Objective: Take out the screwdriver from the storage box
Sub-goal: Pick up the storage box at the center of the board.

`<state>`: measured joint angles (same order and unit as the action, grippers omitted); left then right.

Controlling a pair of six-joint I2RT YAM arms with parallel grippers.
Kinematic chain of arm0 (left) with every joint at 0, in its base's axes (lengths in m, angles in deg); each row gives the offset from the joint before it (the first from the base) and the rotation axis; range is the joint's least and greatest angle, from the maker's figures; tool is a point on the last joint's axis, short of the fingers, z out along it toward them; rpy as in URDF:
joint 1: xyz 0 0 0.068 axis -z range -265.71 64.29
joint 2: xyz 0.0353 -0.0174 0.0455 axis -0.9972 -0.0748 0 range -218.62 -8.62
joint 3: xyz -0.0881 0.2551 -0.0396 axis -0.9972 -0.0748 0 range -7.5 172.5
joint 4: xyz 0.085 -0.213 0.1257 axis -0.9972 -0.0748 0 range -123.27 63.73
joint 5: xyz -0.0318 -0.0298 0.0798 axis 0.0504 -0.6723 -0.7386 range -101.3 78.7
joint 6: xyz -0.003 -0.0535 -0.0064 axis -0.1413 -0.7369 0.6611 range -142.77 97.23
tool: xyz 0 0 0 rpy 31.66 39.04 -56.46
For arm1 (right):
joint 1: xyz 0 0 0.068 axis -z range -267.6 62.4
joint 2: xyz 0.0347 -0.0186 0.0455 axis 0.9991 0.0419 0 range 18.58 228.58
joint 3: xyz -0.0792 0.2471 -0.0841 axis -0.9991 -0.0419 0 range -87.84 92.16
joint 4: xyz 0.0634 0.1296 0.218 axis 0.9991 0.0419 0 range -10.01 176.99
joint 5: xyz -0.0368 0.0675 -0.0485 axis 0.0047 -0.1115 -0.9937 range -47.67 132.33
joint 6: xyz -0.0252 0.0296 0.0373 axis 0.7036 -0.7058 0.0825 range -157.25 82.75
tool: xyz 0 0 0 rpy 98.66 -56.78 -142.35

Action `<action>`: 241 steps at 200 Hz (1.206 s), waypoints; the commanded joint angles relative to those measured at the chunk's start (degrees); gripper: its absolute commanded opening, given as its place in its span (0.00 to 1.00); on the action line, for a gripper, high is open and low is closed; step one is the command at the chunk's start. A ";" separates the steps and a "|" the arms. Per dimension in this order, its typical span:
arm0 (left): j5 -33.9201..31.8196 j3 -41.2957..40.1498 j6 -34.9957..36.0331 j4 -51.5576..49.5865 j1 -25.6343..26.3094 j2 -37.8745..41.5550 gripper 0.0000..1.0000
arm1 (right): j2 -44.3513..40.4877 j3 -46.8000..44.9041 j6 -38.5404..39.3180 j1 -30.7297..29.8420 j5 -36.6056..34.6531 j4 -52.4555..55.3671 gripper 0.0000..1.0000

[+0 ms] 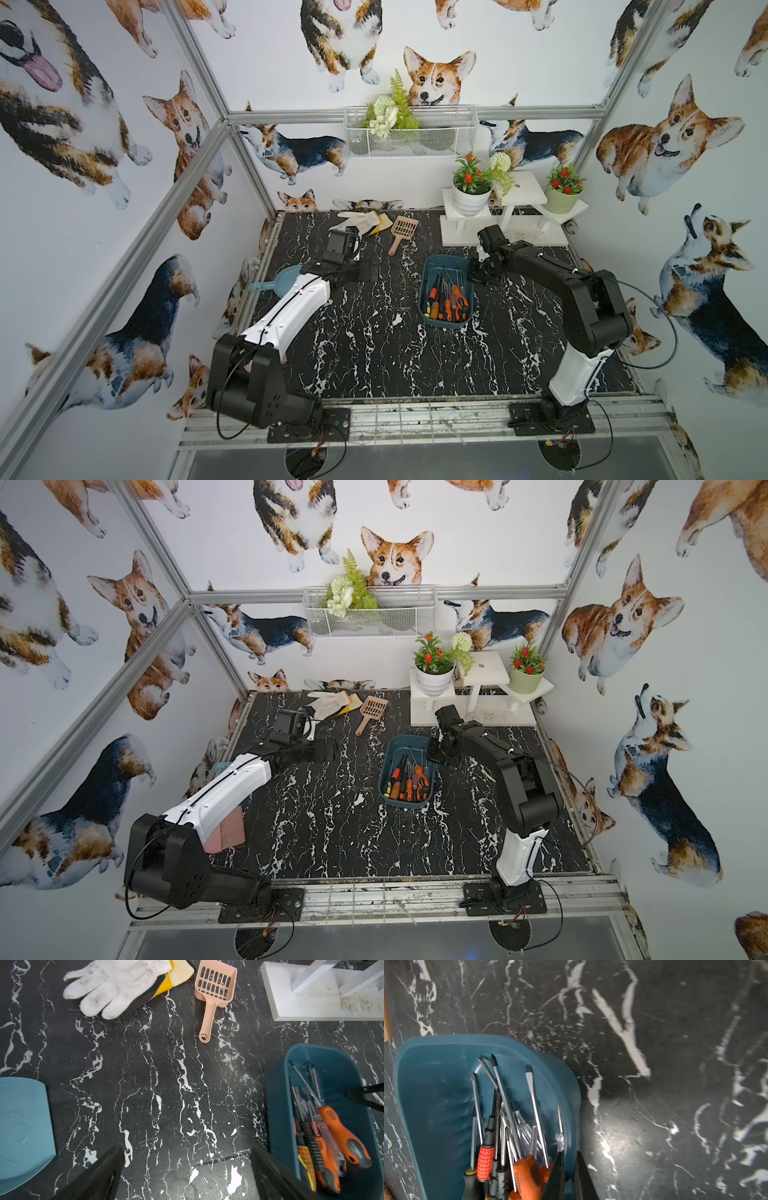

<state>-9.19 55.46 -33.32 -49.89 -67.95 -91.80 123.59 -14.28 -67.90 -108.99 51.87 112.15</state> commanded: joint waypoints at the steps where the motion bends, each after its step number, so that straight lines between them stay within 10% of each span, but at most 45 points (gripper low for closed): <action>1: 4.53 2.60 -1.56 -1.57 0.18 -2.12 1.00 | 3.09 4.44 2.60 -1.92 2.75 3.24 0.00; 144: 3.05 14.65 -7.40 -10.77 9.52 -22.00 1.00 | 12.15 19.78 8.94 -5.12 5.72 7.78 0.00; 241: 1.92 19.13 -10.18 -11.39 10.01 -28.43 0.67 | 11.47 19.52 9.38 -5.62 6.38 8.18 0.14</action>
<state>-7.88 74.02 -42.50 -60.80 -58.25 -119.60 135.86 4.80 -58.37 -114.25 56.51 120.48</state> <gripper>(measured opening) 0.691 0.107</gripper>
